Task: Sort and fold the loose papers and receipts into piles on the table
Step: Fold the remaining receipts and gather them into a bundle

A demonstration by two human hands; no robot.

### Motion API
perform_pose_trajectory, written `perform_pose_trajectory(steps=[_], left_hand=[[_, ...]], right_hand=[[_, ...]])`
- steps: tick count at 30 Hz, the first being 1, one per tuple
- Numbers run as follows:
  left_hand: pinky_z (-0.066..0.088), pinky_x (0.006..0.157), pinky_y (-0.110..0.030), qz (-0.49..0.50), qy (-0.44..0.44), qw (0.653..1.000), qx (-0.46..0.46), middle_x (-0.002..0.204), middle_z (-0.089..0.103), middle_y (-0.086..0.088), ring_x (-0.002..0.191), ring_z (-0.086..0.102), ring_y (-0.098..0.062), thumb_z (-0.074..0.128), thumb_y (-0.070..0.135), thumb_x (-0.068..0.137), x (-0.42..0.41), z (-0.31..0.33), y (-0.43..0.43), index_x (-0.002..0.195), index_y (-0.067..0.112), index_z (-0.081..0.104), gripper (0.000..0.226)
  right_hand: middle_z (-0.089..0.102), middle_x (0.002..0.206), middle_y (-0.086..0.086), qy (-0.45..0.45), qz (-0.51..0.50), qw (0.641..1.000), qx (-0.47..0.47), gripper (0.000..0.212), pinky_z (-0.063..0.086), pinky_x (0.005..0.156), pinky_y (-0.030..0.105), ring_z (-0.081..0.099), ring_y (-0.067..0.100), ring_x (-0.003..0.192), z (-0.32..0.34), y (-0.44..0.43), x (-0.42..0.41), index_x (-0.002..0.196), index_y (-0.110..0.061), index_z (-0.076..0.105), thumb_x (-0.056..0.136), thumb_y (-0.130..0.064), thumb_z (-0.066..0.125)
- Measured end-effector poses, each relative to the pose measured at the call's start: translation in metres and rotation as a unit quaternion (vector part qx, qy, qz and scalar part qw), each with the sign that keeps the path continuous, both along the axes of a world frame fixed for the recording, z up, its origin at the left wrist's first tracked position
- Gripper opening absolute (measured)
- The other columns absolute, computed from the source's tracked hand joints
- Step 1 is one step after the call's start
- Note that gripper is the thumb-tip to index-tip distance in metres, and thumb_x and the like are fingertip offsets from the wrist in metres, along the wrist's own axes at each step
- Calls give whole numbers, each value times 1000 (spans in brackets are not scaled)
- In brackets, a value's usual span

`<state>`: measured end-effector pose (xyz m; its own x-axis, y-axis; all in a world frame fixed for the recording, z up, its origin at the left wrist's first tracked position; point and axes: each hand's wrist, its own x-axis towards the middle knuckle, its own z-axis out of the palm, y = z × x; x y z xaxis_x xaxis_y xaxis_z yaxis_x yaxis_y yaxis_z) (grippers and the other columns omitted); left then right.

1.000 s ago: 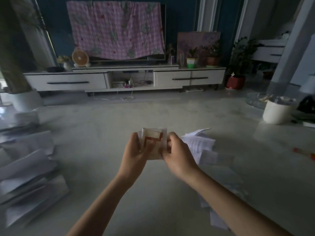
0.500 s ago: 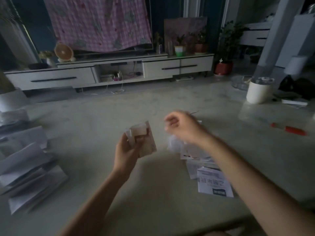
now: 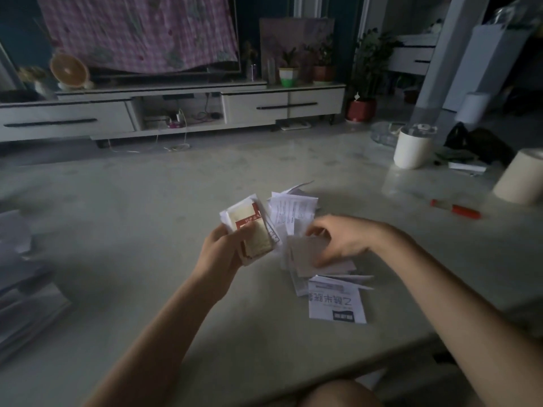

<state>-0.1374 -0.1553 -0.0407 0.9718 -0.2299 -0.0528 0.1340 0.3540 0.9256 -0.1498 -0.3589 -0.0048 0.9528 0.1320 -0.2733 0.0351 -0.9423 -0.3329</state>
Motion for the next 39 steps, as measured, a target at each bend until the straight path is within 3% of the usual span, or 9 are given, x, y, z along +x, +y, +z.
perform_pose_trajectory(steps=[5, 10, 13, 20, 22, 25, 30, 35, 39], left_hand=[[57, 70, -33, 5, 10, 1000, 4, 87, 67, -13, 75, 67, -21, 50, 2, 89, -2, 1, 2, 94, 4, 61, 12], [57, 73, -36, 10, 33, 999, 5, 93, 65, -15, 80, 66, -24, 51, 2, 89, -1, 1, 6, 100, 4, 59, 14], [56, 71, -35, 16, 37, 999, 8, 91, 64, -15, 76, 65, -23, 50, 2, 89, -1, 2, 8, 96, 5, 59, 12], [58, 60, -28, -31, 55, 997, -53, 82, 68, -12, 66, 68, -17, 43, 2, 90, -2, 3, 7, 98, 5, 59, 18], [57, 56, -25, -59, 66, 992, -93, 74, 71, -7, 61, 68, -14, 38, 4, 92, -4, 5, 6, 97, 6, 59, 21], [55, 70, -26, -83, 59, 988, -119, 75, 71, -4, 65, 68, -13, 37, 8, 93, -4, 7, 5, 97, 7, 60, 24], [54, 65, -22, -36, -24, 996, -72, 90, 68, -6, 76, 65, -15, 40, 9, 92, -7, 11, 9, 103, 9, 59, 22], [52, 80, -46, 124, -59, 990, 38, 100, 59, -10, 89, 61, -23, 54, 5, 90, -3, 5, 15, 103, 14, 47, 17], [53, 56, -27, 101, -135, 983, 76, 93, 54, -2, 68, 60, -4, 46, 3, 94, -12, 6, 13, 95, 21, 38, 20]], right_hand=[[48, 124, -2, -34, -12, 996, -79, 73, 41, 93, 34, 44, 23, 115, -10, 2, 3, 122, -31, 51, 58, -43, 82], [64, 108, -2, -54, -37, 997, 51, 43, 48, 84, 29, 59, 15, 97, -8, -5, 6, 97, -25, 62, 61, -25, 85], [63, 95, -1, -104, -43, 989, 92, 39, 40, 64, 10, 55, 7, 80, -4, -11, 9, 99, -13, 67, 64, -13, 83], [59, 76, 1, -149, -74, 974, 151, 10, 38, 66, 24, 52, 13, 73, 13, -24, 5, 82, -12, 63, 79, -15, 72], [58, 73, 3, -164, -92, 948, 256, 8, 39, 60, 21, 52, 11, 67, 28, -21, 0, 79, -10, 60, 83, -11, 67], [58, 69, 4, -207, -114, 893, 384, 16, 40, 48, 13, 54, 6, 56, 39, 6, -4, 74, -15, 54, 87, -10, 62], [64, 79, 23, -207, -108, 894, 381, 17, 38, 63, 31, 53, 21, 69, 5, 64, 5, 72, -10, 54, 87, -12, 60], [40, 64, 1, -185, -94, 904, 374, 34, 33, 63, 30, 42, 17, 67, -6, 100, -6, 63, -15, 36, 98, -16, 38], [60, 99, 11, -112, -86, 884, 446, 26, 56, 69, 37, 62, 26, 92, -5, 113, -12, 103, -10, 51, 98, -32, 37]])
